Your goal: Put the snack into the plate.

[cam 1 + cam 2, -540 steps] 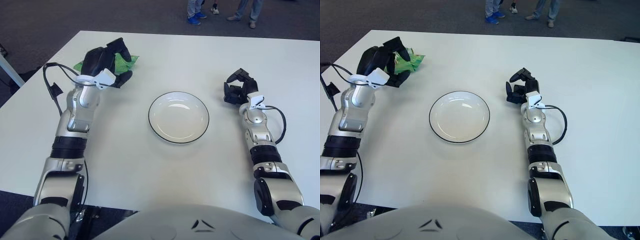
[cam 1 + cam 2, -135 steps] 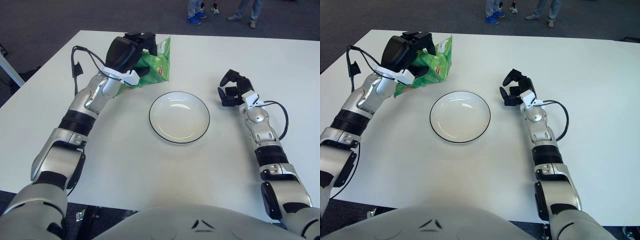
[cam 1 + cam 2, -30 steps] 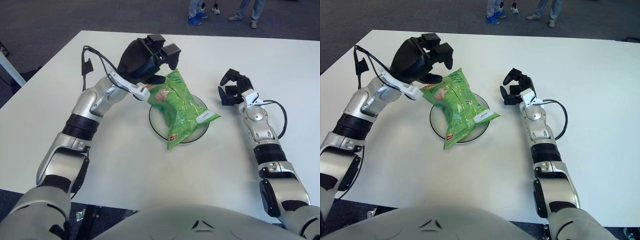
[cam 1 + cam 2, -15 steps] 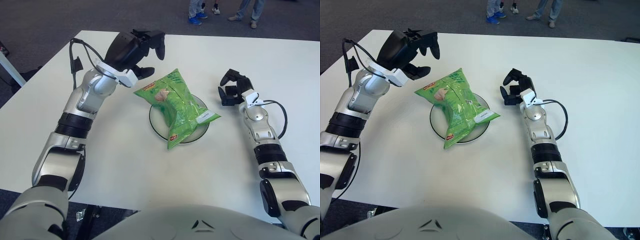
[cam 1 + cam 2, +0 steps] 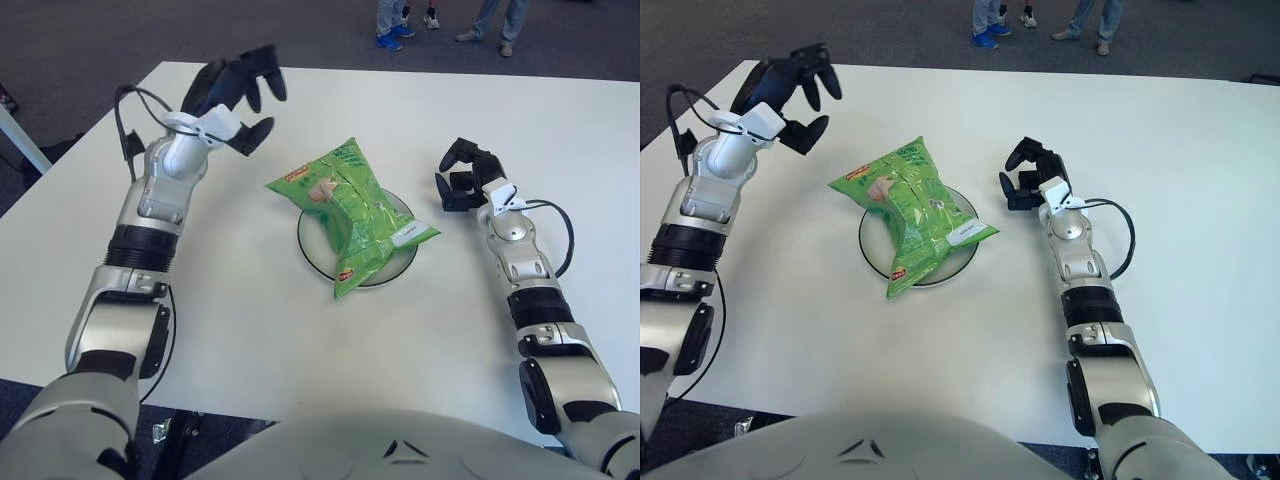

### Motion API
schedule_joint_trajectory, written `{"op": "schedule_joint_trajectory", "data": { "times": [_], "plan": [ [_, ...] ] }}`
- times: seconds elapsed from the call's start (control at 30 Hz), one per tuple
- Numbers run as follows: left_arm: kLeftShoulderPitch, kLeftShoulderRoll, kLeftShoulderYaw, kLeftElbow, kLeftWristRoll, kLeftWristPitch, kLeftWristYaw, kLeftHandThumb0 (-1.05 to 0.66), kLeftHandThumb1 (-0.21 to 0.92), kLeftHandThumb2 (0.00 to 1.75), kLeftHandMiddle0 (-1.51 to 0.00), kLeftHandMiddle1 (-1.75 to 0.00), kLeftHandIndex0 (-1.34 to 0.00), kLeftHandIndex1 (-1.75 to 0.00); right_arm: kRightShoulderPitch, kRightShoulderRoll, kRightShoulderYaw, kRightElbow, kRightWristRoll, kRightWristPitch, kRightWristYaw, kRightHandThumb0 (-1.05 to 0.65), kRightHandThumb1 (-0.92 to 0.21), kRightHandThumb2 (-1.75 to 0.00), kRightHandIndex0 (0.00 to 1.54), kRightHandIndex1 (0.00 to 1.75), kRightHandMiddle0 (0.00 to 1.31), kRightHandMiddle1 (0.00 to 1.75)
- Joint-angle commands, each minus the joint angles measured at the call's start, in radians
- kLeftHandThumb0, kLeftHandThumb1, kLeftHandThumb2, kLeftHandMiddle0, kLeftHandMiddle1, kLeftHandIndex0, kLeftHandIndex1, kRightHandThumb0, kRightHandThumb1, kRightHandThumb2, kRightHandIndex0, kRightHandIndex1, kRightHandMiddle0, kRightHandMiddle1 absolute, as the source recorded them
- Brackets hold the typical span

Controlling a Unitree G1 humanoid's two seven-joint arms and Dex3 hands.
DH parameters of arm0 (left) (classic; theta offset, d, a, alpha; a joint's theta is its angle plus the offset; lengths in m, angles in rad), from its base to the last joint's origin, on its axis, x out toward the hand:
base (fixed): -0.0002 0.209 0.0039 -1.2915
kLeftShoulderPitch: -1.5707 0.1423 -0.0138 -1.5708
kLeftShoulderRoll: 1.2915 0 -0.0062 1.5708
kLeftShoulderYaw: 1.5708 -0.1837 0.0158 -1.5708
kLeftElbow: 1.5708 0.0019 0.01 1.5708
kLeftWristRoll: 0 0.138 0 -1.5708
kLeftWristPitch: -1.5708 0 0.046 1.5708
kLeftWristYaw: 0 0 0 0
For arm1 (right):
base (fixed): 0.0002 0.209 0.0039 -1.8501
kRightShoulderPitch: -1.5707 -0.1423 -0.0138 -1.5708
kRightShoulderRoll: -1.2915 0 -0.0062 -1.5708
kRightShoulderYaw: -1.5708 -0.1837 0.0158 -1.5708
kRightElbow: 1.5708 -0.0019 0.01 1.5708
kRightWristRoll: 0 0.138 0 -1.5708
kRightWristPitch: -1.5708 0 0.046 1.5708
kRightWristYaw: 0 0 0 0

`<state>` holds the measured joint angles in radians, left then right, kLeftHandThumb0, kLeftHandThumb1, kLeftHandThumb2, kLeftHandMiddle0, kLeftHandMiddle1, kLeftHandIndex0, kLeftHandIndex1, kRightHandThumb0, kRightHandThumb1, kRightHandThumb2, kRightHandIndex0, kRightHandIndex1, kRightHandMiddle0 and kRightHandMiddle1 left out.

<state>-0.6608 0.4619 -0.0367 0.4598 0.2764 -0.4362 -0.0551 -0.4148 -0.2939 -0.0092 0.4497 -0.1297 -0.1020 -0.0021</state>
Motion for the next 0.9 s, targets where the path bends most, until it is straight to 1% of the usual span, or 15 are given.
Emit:
{"op": "schedule_joint_trajectory", "data": {
  "times": [0.0, 0.03, 0.07, 0.1, 0.13, 0.2, 0.27, 0.33, 0.43, 0.53, 0.73, 0.87],
  "plan": [
    [-0.01, -0.034, 0.03, 0.069, -0.045, -0.039, 0.029, -0.01, -0.07, 1.74, -0.9, -1.75, -0.7, -1.7, 0.071, 0.015, 0.018, 0.04, -0.008, 0.061, 0.021, -0.48, -0.33, -1.3, 1.29, 1.75, 0.6, 1.75],
    [-0.007, -0.05, 0.043, 0.08, -0.071, -0.048, 0.032, -0.18, 0.06, 1.6, -1.01, -1.75, -0.68, -1.72, 0.071, 0.014, 0.018, 0.04, -0.008, 0.06, 0.023, -0.48, -0.33, -1.3, 1.29, 1.75, 0.61, 1.75],
    [-0.006, -0.061, 0.052, 0.09, -0.09, -0.055, 0.035, -0.29, 0.16, 1.49, -1.09, -1.75, -0.65, -1.73, 0.071, 0.014, 0.018, 0.04, -0.008, 0.06, 0.025, -0.48, -0.33, -1.3, 1.29, 1.75, 0.61, 1.75],
    [0.0, -0.081, 0.068, 0.1, -0.123, -0.059, 0.034, -0.32, 0.19, 1.45, -1.11, -1.75, -0.64, -1.73, 0.071, 0.013, 0.018, 0.041, -0.008, 0.059, 0.026, -0.48, -0.33, -1.3, 1.29, 1.75, 0.61, 1.75],
    [0.003, -0.093, 0.078, 0.107, -0.143, -0.062, 0.032, -0.38, 0.25, 1.38, -1.14, -1.75, -0.62, -1.74, 0.071, 0.013, 0.018, 0.042, -0.009, 0.059, 0.027, -0.48, -0.33, -1.3, 1.29, 1.75, 0.61, 1.75],
    [0.01, -0.117, 0.097, 0.116, -0.185, -0.061, 0.024, -0.42, 0.3, 1.33, -1.17, -1.75, -0.6, -1.74, 0.07, 0.012, 0.018, 0.043, -0.009, 0.06, 0.029, -0.48, -0.33, -1.3, 1.29, 1.75, 0.61, 1.75],
    [0.037, -0.178, 0.141, 0.102, -0.3, -0.001, -0.008, -0.44, 0.33, 1.29, -1.19, -1.75, -0.59, -1.74, 0.069, 0.012, 0.019, 0.044, -0.009, 0.064, 0.03, -0.48, -0.33, -1.3, 1.29, 1.75, 0.61, 1.75],
    [0.05, -0.208, 0.169, 0.098, -0.369, 0.054, -0.028, -0.46, 0.34, 1.28, -1.2, -1.75, -0.59, -1.75, 0.069, 0.012, 0.019, 0.044, -0.01, 0.064, 0.028, -0.48, -0.33, -1.3, 1.3, 1.75, 0.6, 1.75],
    [0.059, -0.218, 0.202, 0.118, -0.433, 0.12, -0.055, -0.47, 0.34, 1.29, -1.23, -1.75, -0.6, -1.75, 0.069, 0.014, 0.019, 0.041, -0.01, 0.064, 0.025, -0.48, -0.34, -1.3, 1.3, 1.75, 0.6, 1.75],
    [0.069, -0.222, 0.231, 0.145, -0.478, 0.162, -0.082, -0.48, 0.31, 1.32, -1.24, -1.75, -0.61, -1.75, 0.069, 0.017, 0.018, 0.037, -0.007, 0.066, 0.025, -0.48, -0.34, -1.29, 1.3, 1.75, 0.6, 1.75],
    [0.094, -0.231, 0.267, 0.184, -0.519, 0.2, -0.108, -0.49, 0.29, 1.35, -1.24, -1.75, -0.63, -1.75, 0.067, 0.019, 0.016, 0.034, -0.003, 0.073, 0.03, -0.48, -0.34, -1.29, 1.3, 1.75, 0.6, 1.75],
    [0.154, -0.251, 0.268, 0.18, -0.521, 0.185, -0.127, -0.49, 0.28, 1.35, -1.23, -1.75, -0.64, -1.75, 0.066, 0.02, 0.015, 0.036, -0.006, 0.072, 0.027, -0.48, -0.34, -1.29, 1.3, 1.75, 0.6, 1.75]
  ]
}}
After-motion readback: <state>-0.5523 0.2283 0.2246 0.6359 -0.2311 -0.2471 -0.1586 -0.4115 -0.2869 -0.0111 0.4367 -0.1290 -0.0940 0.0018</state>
